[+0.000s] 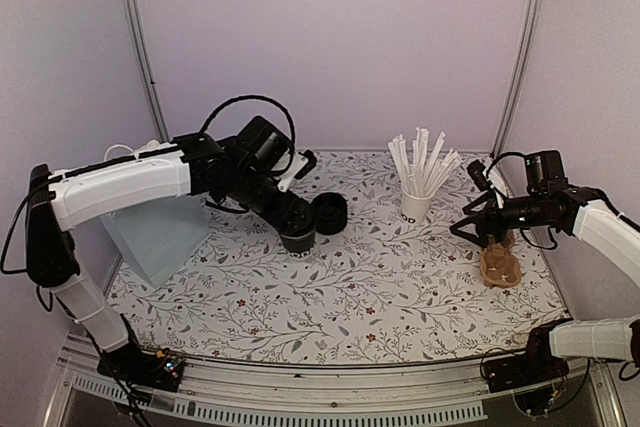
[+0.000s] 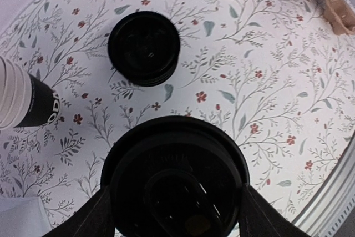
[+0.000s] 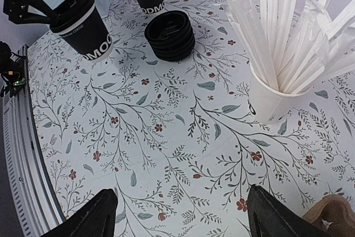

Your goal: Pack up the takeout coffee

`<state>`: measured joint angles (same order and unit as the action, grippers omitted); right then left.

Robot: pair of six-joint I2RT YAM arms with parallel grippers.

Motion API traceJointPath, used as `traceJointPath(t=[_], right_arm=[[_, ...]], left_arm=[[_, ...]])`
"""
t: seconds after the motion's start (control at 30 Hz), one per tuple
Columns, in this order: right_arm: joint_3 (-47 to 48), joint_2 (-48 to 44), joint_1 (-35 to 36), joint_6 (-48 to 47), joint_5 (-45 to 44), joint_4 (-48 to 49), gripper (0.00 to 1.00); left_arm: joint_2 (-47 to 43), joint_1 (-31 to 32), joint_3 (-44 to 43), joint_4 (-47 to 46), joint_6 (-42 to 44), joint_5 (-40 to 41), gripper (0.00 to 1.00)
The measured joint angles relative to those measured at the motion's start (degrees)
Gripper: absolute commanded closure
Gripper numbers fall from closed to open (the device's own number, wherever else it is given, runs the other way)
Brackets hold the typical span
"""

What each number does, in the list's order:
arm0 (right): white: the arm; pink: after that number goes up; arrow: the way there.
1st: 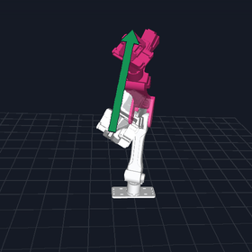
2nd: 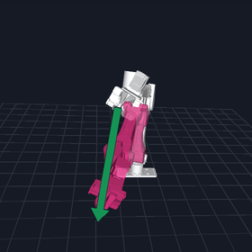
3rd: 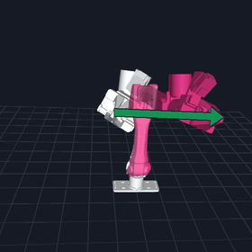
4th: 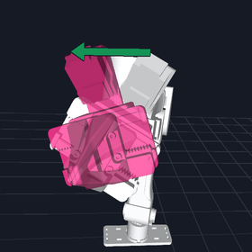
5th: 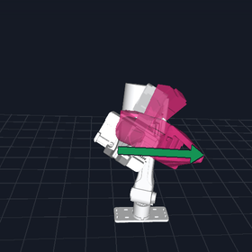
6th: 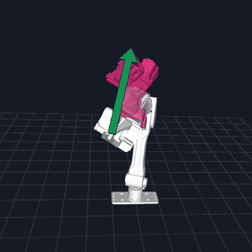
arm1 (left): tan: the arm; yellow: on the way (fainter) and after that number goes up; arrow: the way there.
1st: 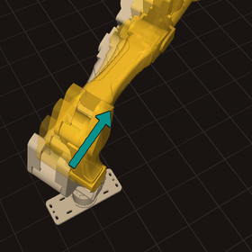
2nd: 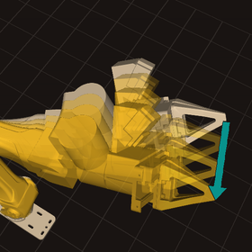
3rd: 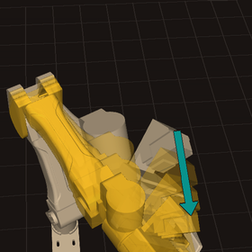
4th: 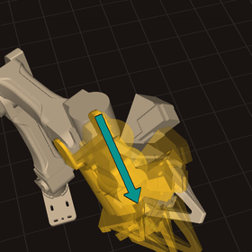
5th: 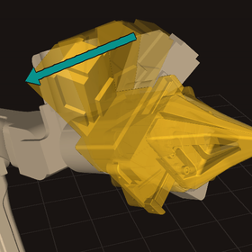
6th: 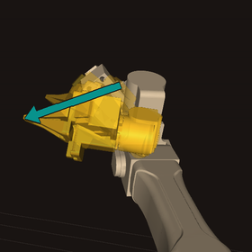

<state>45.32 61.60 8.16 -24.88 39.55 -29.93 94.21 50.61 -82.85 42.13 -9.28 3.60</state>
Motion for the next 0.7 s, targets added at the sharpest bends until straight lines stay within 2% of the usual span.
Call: traceJointPath(t=[0.1, 0.3, 0.7], right_arm=[[0.0, 0.0, 0.0, 0.0, 0.0, 0.0, 0.16], [0.0, 0.0, 0.0, 0.0, 0.0, 0.0, 0.16], [0.0, 0.0, 0.0, 0.0, 0.0, 0.0, 0.16]], left_arm=[[0.0, -4.0, 3.2, 0.3, -1.0, 3.1, 0.35], [0.2, -8.1, 5.0, -2.7, -2.5, 5.0, 0.35], [11.2, -12.5, -0.2, -9.0, -1.6, 4.6, 0.34]])
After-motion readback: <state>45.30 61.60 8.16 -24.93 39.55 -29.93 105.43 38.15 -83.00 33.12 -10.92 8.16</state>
